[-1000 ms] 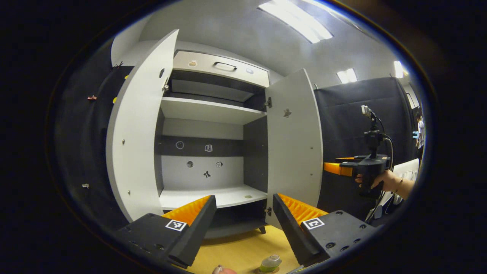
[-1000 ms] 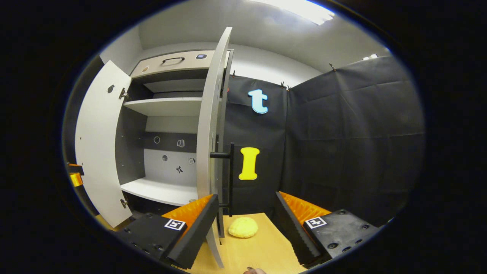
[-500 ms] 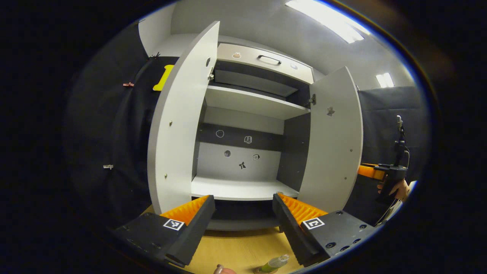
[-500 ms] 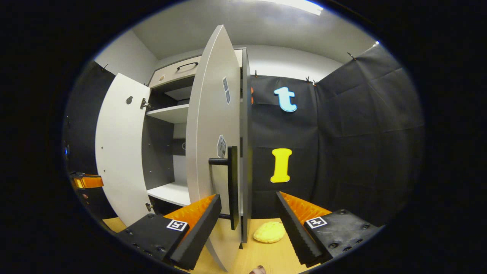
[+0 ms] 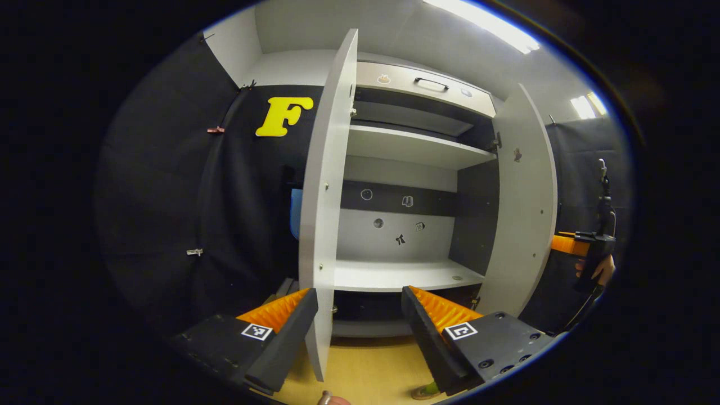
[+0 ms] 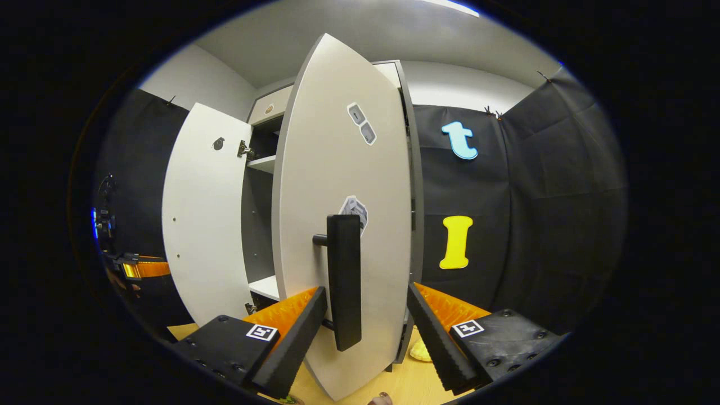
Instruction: Grasp the bottle in the cabinet with the left hand and place it on the coaster, then close the right door with the right hand and the left door with the left hand.
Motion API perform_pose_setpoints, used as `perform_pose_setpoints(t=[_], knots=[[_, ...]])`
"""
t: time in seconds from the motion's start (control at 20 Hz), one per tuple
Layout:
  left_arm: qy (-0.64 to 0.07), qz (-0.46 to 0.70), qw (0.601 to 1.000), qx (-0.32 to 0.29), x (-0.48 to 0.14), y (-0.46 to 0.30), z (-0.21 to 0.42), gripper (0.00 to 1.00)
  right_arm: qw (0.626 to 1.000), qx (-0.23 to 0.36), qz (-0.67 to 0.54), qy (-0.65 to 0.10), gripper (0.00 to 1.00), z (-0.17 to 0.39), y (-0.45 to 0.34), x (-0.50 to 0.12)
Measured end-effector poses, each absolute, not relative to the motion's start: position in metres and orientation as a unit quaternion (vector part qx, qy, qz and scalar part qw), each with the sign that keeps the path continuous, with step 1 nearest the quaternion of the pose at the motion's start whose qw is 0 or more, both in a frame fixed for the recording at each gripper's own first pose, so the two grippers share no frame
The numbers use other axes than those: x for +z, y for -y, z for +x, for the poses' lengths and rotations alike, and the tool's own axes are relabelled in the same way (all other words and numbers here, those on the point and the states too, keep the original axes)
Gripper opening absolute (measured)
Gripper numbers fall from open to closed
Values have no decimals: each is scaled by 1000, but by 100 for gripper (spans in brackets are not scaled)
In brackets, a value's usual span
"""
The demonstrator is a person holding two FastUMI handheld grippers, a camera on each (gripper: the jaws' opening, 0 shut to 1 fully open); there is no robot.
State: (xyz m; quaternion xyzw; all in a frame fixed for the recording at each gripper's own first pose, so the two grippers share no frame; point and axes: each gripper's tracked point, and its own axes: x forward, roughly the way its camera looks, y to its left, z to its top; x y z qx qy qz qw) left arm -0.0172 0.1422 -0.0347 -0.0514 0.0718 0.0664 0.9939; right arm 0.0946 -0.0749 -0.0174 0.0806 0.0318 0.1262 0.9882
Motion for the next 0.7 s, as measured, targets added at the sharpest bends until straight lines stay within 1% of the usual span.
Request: perform_pose_setpoints(t=[0.2,0.4,0.6,0.7], knots=[[-75,-29,994,76,-35,-173,-20,95,989,127,74,-30,96,108,43,-17],[-75,-22,993,86,-34,-204,-30,95,982,153,101,-41,97,124,-6,-23],[-64,-22,993,101,-26,-242,-38,95,981,154,113,-24,97,130,-25,-10],[-60,-21,993,96,-23,-251,-33,95,984,142,109,-22,97,129,-22,-10]])
